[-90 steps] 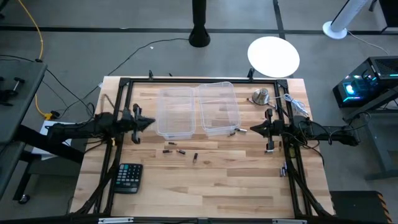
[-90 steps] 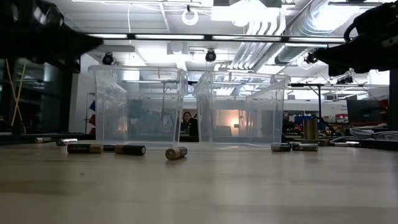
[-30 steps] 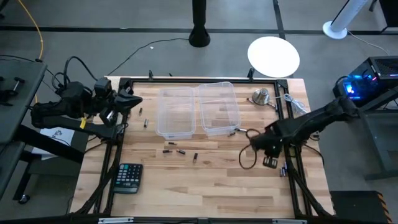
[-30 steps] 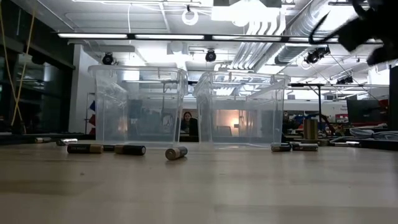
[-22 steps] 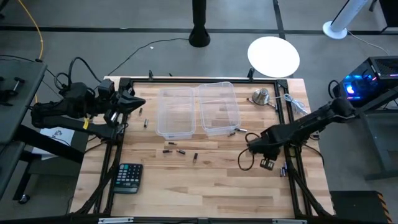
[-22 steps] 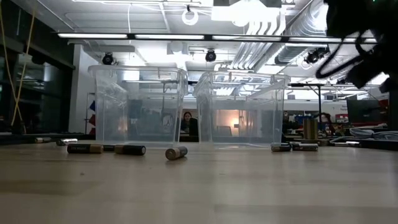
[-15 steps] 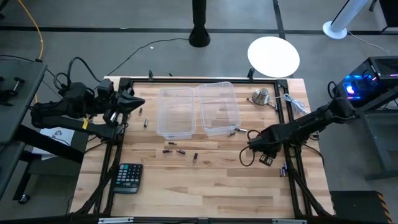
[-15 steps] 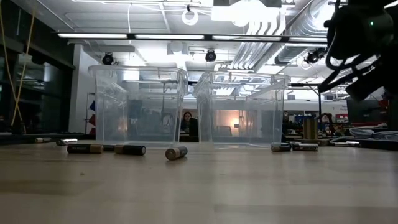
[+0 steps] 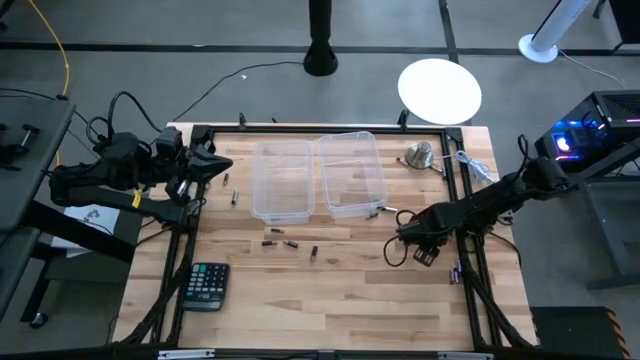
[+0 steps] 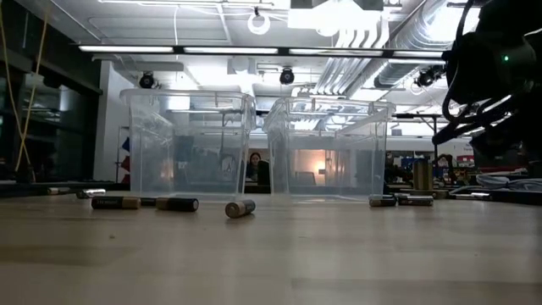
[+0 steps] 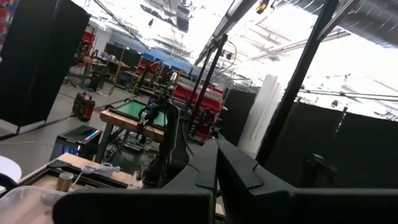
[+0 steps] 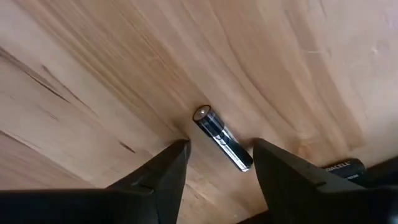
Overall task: Sort batteries
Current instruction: Put silver battery into the right transparent bin
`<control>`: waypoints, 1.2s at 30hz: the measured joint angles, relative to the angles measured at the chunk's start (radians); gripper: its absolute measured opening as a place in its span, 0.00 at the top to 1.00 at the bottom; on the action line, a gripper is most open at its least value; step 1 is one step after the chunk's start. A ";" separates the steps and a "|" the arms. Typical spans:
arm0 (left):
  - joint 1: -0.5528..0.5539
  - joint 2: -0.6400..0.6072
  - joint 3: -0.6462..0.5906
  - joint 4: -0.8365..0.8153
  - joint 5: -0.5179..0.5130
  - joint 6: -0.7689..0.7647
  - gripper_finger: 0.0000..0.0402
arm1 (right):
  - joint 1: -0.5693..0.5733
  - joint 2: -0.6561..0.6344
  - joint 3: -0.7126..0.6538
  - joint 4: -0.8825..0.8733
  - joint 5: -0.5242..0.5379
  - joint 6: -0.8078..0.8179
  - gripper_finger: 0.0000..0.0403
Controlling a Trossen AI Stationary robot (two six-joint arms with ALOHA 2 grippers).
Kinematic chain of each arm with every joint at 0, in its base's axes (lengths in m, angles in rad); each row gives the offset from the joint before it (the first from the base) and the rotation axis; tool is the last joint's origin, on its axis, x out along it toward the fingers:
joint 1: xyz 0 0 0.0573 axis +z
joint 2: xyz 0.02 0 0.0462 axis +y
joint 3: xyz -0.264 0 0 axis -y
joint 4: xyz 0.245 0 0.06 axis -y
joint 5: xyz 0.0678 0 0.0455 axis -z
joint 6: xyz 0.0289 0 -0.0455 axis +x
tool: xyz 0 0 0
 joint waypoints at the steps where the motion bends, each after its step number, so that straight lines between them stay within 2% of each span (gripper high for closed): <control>1: 0.000 0.000 0.000 -0.001 0.000 0.000 1.00 | 0.000 0.008 0.003 0.000 0.001 0.000 0.56; 4: 0.000 0.000 0.000 -0.014 -0.001 0.000 1.00 | 0.000 0.014 0.008 0.004 0.005 -0.020 0.66; 8: 0.000 0.000 0.000 -0.022 -0.002 0.000 1.00 | 0.002 0.009 0.036 -0.012 0.003 -0.023 0.93; 9: 0.000 0.000 0.000 -0.022 -0.004 0.000 1.00 | 0.002 0.006 0.049 -0.023 0.004 -0.025 0.95; 12: 0.000 0.000 0.000 -0.022 -0.017 0.001 1.00 | 0.000 -0.023 0.124 -0.113 0.058 -0.017 0.96; 15: 0.000 0.000 0.000 -0.046 -0.041 0.001 1.00 | 0.001 -0.071 0.264 -0.240 0.134 -0.018 0.98; 19: 0.000 0.008 0.000 -0.157 -0.114 0.009 1.00 | -0.022 -0.133 0.497 -0.356 0.351 0.005 0.98; 22: 0.000 0.024 -0.001 -0.262 -0.178 0.000 1.00 | -0.048 -0.157 0.633 -0.329 0.527 -0.029 0.99; 25: 0.000 0.056 -0.001 -0.335 -0.214 -0.002 1.00 | -0.101 -0.163 0.706 -0.186 0.629 -0.144 0.98; 29: 0.000 0.118 -0.001 -0.341 -0.214 -0.010 1.00 | -0.196 -0.135 0.710 0.044 0.602 -0.286 0.97; 32: 0.000 0.172 -0.001 -0.326 -0.216 -0.047 1.00 | -0.257 -0.090 0.700 0.144 0.559 -0.337 0.96; 36: 0.000 0.230 -0.001 -0.329 -0.234 -0.075 0.98 | -0.324 -0.043 0.699 0.217 0.501 -0.362 0.87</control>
